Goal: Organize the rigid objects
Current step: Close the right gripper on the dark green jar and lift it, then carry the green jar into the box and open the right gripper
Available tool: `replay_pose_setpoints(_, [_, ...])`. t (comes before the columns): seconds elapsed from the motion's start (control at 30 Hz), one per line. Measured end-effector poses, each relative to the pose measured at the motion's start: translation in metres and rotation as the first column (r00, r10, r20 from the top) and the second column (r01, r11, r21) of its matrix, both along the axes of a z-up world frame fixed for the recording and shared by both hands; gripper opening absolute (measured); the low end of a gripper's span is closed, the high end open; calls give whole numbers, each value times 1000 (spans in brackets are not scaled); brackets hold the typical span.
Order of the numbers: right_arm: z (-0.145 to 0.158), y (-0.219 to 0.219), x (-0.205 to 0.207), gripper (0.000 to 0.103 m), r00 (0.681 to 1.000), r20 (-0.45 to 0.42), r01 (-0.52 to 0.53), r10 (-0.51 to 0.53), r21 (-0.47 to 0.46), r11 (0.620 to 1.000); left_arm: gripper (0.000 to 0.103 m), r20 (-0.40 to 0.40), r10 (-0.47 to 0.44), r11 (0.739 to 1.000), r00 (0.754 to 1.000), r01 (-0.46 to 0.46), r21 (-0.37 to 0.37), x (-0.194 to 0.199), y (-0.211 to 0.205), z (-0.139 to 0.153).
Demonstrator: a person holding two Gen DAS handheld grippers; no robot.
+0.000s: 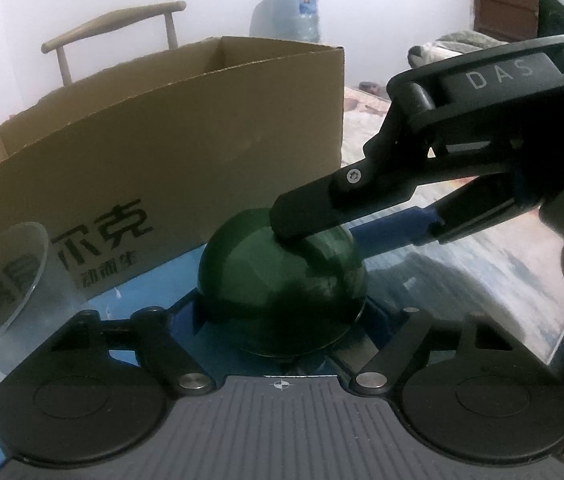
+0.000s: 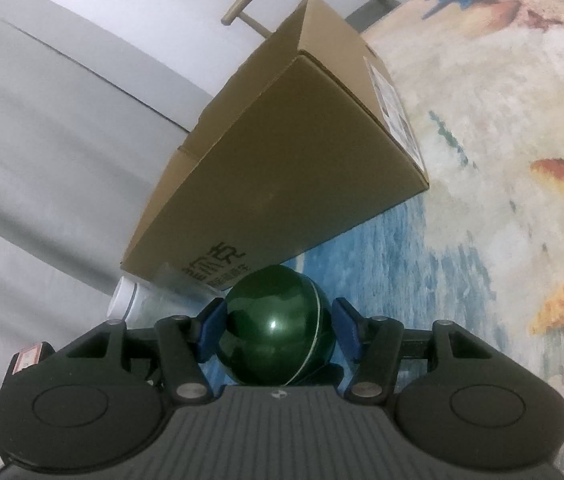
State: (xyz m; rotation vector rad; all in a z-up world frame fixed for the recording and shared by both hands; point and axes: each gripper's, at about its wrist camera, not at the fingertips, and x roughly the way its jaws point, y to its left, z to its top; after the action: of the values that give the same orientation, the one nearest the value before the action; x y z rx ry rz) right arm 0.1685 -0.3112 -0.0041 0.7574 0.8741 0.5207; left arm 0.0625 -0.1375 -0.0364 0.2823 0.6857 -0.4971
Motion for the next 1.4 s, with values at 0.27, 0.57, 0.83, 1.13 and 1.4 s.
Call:
replay_pose_setpoints(0.27, [4, -2, -19, 60, 1000, -4, -23, 23, -27, 999, 81, -22, -35, 999, 999, 36, 19, -7, 1, 2])
replay_pose_setpoints(0.57, [3, -5, -23, 61, 1000, -7, -16, 16, -16, 1000, 83, -29, -30, 999, 999, 31, 15, -2, -3, 1])
replay_pose_setpoints(0.83, [0, -2, -23, 64, 1000, -18, -17, 17, -13, 1000, 83, -57, -17, 1000, 998, 16, -7, 1, 0, 1])
replay_pose_setpoints(1.13, [-1, -1, -25, 66, 1000, -15, -14, 14, -9, 1000, 82, -74, -3, 1000, 997, 2, -13, 1, 0, 2])
replay_pose_setpoints(1.4, [1, 1, -25, 66, 1000, -6, -14, 14, -23, 1000, 82, -89, 7, 1000, 996, -9, -19, 7, 0, 5])
